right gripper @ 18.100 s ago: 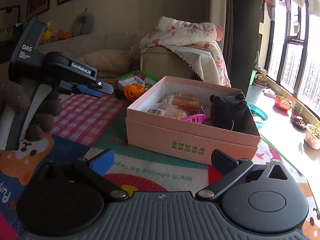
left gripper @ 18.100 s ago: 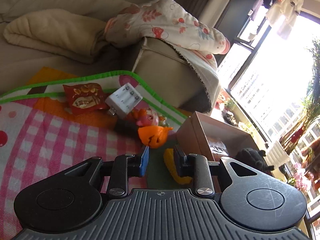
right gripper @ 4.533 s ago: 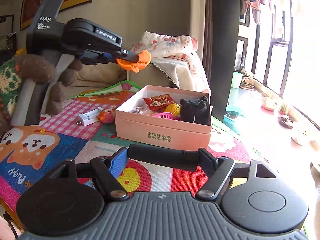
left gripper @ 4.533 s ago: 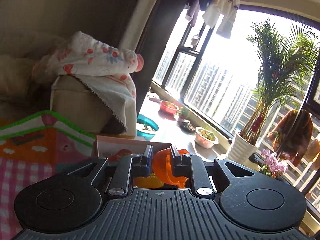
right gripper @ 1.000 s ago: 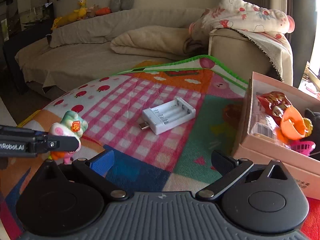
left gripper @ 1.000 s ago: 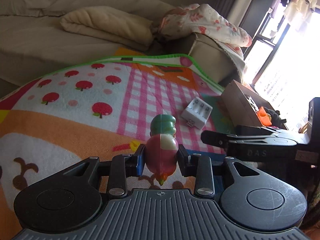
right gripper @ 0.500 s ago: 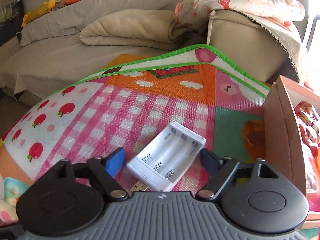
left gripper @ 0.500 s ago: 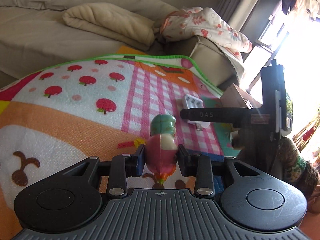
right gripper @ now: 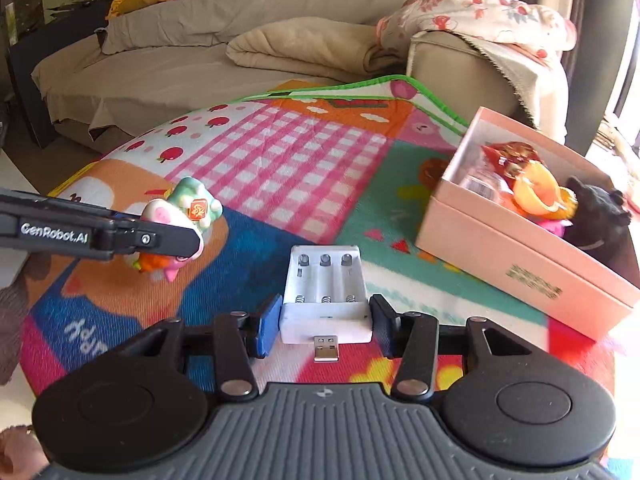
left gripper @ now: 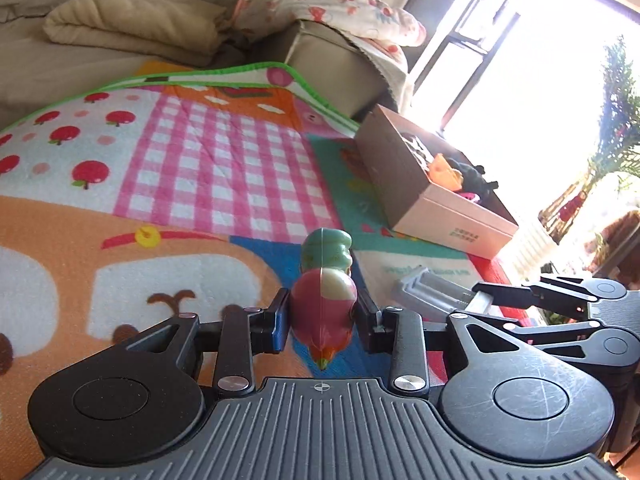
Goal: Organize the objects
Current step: 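Lift the pink bird toy with the left tool while the right tool grasps the white battery charger, then release the bird into the box with the left tool while the right tool carries the charger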
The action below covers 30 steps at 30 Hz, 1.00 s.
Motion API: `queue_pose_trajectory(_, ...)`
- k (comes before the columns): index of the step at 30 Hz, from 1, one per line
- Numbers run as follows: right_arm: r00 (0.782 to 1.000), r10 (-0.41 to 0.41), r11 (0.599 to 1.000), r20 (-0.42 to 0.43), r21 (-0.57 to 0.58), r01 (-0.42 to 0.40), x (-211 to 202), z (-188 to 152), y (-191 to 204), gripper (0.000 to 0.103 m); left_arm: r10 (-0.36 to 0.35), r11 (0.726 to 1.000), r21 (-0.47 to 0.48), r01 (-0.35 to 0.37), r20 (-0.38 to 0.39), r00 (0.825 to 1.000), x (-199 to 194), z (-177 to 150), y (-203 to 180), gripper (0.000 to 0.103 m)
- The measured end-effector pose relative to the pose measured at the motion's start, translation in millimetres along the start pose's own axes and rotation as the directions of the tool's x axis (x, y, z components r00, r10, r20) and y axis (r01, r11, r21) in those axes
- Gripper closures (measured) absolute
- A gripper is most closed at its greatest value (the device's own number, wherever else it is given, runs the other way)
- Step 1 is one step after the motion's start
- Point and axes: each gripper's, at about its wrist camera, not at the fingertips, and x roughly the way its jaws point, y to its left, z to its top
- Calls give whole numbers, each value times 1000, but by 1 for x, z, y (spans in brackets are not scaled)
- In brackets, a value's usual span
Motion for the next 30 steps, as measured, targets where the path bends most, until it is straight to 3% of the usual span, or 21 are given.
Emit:
queue_pose_trajectory(8, 990, -107, 989, 96, 116, 96, -65, -43, -39, 56, -90, 989, 109, 99, -81, 993, 27, -5, -58, 66)
queue_pose_trajectory(16, 993, -119, 979, 11, 167, 116, -57, -90, -58, 55, -88, 980, 168, 110, -135, 987, 38, -11, -87, 66)
queue_pose_trajectory(19, 993, -119, 978, 13, 175, 115, -49, -92, -61, 48, -76, 979, 175, 102, -150, 986, 42, -13, -89, 66)
queue_pose_trajectory(23, 993, -117, 981, 20, 157, 112, -34, -84, -62, 47, -63, 979, 182, 93, -164, 984, 43, -16, -89, 66)
queue_pose_trajectory(25, 994, -111, 983, 10, 147, 108, -23, -81, -62, 47, -55, 979, 186, 87, -170, 984, 43, -17, -89, 66)
queue_pose_trajectory(27, 995, -99, 987, 18, 126, 96, -22, -77, -60, 55, -47, 978, 193, 81, -177, 983, 43, -18, -90, 66)
queue_pose_trajectory(30, 995, -87, 992, 45, 101, 82, -32, -74, -56, 56, -51, 978, 193, 86, -180, 982, 44, -16, -91, 66)
